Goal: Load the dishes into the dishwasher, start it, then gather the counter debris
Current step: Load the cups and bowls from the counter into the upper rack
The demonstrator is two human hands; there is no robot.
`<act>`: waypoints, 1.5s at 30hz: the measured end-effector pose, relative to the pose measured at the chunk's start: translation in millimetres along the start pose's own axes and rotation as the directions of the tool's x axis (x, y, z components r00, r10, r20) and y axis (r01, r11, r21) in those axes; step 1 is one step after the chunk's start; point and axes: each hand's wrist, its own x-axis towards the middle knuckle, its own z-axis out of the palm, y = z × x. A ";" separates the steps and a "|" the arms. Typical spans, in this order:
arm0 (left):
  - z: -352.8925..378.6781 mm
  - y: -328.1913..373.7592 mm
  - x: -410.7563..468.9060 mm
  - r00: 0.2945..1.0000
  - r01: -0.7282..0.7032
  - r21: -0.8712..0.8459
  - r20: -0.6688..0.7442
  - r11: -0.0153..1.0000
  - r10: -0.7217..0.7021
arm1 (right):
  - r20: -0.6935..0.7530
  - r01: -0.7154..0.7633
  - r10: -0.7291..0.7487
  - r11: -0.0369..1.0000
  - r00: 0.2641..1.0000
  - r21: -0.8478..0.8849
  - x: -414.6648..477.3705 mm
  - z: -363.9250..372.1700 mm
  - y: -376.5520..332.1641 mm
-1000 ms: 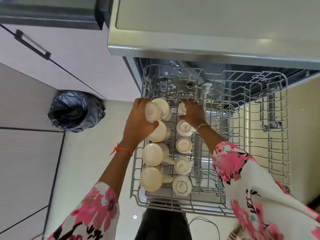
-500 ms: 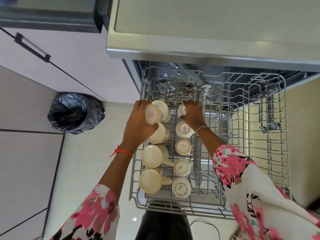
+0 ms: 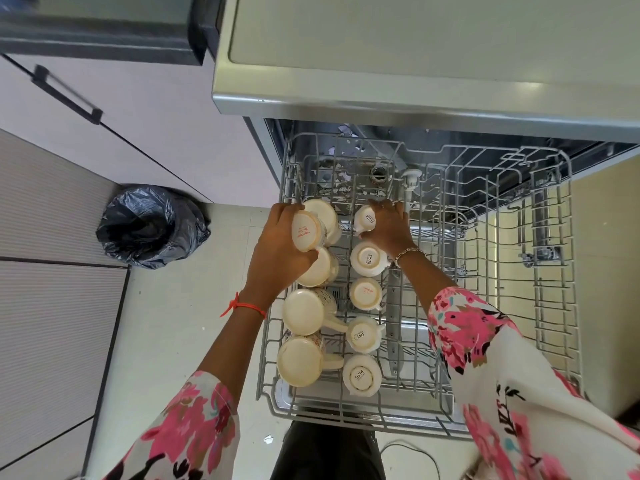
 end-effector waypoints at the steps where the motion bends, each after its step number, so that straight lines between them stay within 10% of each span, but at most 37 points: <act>1: 0.6 0.3 -0.4 1.000 -0.001 -0.001 0.000 1.000 0.001 | 0.002 -0.007 0.007 1.000 1.000 0.006 0.2 -0.1 0.8; 6: 3.7 3.1 -2.3 1.000 0.002 -0.027 0.002 1.000 -0.002 | -0.032 0.052 -0.047 0.980 0.998 0.191 -7.0 -5.7 -5.1; 11: 2.3 9.0 -1.1 1.000 0.004 -0.139 0.016 0.990 -0.002 | 0.028 0.266 -0.359 0.738 0.933 0.620 -40.8 -40.3 -32.7; 17: 0.6 16.6 4.8 0.989 -0.040 -0.212 0.128 0.976 0.069 | -0.020 0.469 -0.571 0.654 0.821 0.594 -62.1 -59.2 -54.8; 22: -2.6 3.9 18.6 0.966 -0.010 -0.333 0.241 0.943 0.095 | -0.111 0.456 -0.478 0.706 0.872 0.541 -57.7 -63.5 -44.5; 28: 10.5 -34.1 47.3 0.990 0.139 0.054 0.031 0.989 -0.141 | -0.306 0.279 -0.136 0.826 0.942 0.490 -15.0 -64.7 -23.6; 45: 24.3 -36.2 54.0 0.979 0.198 -0.112 0.073 0.974 -0.191 | -0.274 0.057 -0.019 0.990 0.962 0.129 49.3 -21.7 -1.7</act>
